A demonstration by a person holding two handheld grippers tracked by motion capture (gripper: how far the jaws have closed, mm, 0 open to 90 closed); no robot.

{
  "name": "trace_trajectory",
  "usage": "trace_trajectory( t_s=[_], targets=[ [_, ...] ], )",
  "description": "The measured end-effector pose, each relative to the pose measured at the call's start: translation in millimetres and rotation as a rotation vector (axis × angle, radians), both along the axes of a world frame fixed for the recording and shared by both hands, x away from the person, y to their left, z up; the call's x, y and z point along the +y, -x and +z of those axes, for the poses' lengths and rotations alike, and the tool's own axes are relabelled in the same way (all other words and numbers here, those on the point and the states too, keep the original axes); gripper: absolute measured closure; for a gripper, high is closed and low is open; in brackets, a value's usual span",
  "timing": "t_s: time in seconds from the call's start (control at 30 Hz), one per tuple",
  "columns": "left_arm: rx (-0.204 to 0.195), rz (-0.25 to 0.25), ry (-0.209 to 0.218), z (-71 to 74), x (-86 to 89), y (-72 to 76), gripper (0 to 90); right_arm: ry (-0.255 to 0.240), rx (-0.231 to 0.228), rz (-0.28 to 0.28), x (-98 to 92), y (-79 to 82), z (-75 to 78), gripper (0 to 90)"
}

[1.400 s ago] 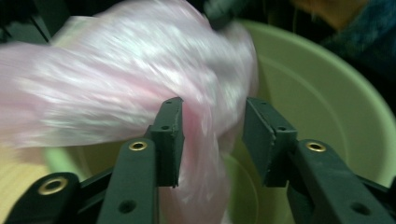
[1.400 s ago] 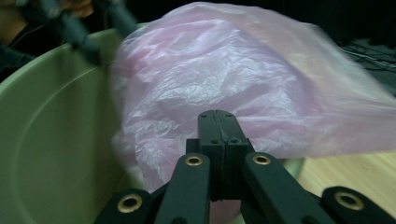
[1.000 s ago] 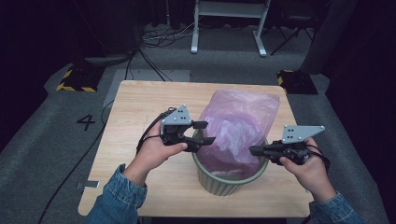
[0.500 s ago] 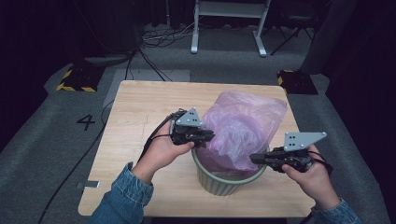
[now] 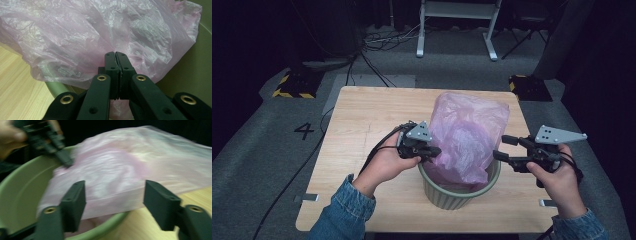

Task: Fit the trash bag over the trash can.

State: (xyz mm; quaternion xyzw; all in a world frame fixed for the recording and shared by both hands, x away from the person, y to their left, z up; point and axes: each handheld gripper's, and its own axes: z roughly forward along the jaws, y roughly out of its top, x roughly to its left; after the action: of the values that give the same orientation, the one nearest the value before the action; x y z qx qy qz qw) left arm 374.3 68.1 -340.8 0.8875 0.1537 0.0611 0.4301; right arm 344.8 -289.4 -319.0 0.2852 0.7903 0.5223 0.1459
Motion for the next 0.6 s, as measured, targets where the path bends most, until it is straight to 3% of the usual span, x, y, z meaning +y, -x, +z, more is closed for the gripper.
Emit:
trace_trajectory(
  t_s=[0.17, 0.27, 0.3, 0.37, 0.47, 0.53, 0.6],
  targets=[
    [0.003, -0.012, 0.000, -0.2, -0.1, 0.1, 88.3, -0.032, 0.064, -0.121, -3.9, -16.2, -5.2, 20.1],
    [0.005, -0.015, 0.002, -0.2, 0.0, 0.1, 87.7, -0.059, 0.114, -0.121, -1.1, -23.4, -9.1, 23.4],
    [0.004, -0.016, 0.003, -0.1, 0.0, 0.4, 87.2, -0.068, 0.126, -0.114, 0.5, -25.2, -10.0, 28.2],
    [0.004, -0.021, 0.014, 0.8, -0.3, 1.8, 85.2, -0.074, 0.128, -0.075, 3.1, -27.0, -9.9, 55.7],
    [-0.005, -0.027, 0.037, 4.4, -0.2, 5.8, 82.0, -0.053, 0.098, -0.041, 6.1, -25.8, -6.6, 77.8],
    [-0.010, -0.032, 0.052, 7.8, 0.8, 8.4, 79.5, -0.032, 0.064, -0.020, 9.2, -22.6, -3.1, 85.9],
    [-0.020, -0.026, 0.073, 11.8, 1.4, 11.2, 74.4, -0.009, 0.020, 0.003, 12.4, -18.0, 1.5, 88.6]
  ],
)
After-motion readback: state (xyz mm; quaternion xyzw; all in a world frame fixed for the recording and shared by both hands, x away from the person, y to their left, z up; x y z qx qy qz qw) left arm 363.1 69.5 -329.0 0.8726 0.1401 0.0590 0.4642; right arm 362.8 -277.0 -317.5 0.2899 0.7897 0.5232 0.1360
